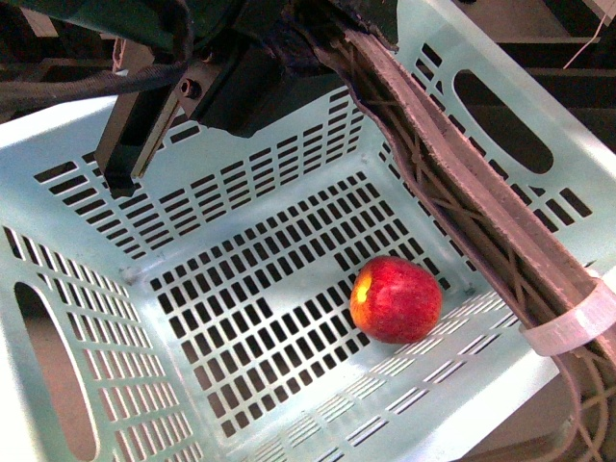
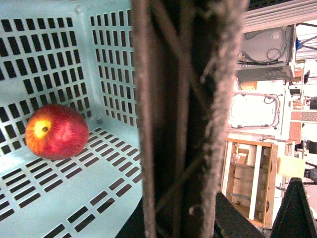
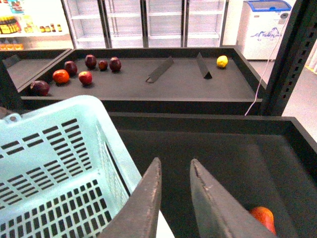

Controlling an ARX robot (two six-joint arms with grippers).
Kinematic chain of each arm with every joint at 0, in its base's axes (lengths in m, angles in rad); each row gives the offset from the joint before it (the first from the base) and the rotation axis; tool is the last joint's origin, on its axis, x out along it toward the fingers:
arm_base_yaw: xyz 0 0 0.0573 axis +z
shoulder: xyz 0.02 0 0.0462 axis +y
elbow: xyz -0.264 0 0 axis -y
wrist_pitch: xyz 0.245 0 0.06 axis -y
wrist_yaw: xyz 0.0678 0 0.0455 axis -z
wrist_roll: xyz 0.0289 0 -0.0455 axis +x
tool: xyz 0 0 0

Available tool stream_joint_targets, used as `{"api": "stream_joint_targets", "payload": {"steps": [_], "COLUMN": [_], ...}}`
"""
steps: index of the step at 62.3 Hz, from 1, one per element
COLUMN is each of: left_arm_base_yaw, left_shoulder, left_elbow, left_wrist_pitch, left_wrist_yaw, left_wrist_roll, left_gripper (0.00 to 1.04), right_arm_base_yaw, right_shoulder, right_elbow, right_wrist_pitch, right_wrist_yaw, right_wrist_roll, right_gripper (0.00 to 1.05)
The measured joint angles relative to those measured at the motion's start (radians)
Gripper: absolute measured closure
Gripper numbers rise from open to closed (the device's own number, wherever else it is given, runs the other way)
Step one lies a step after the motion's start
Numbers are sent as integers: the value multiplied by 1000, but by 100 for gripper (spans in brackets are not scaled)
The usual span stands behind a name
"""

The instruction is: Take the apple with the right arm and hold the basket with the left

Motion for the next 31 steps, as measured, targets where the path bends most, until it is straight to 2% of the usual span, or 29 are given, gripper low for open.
{"api": "stream_joint_targets", "payload": {"steps": [7,21,25,31], "left_arm_base_yaw": [0,0,0,0], "left_shoulder": [0,0,0,0], "left_elbow": [0,0,0,0], "left_wrist_pitch": [0,0,0,0], "left_wrist_yaw": [-1,-2,-2,0], "left_wrist_roll": [0,0,0,0], "left_gripper": [98,98,98,98], "right_arm_base_yaw": [-38,-93,-156,-199], "right_shoulder": [-61,-161,-196,-236], "right_elbow": [-27,-65,-76,-87], "right_wrist_pitch": [-29,-90,-116,-143], "right_wrist_yaw": [-37,-88,-179,-187], "right_wrist_roll": [-15,-15,-16,-16], "right_gripper": [103,103,103,103]}}
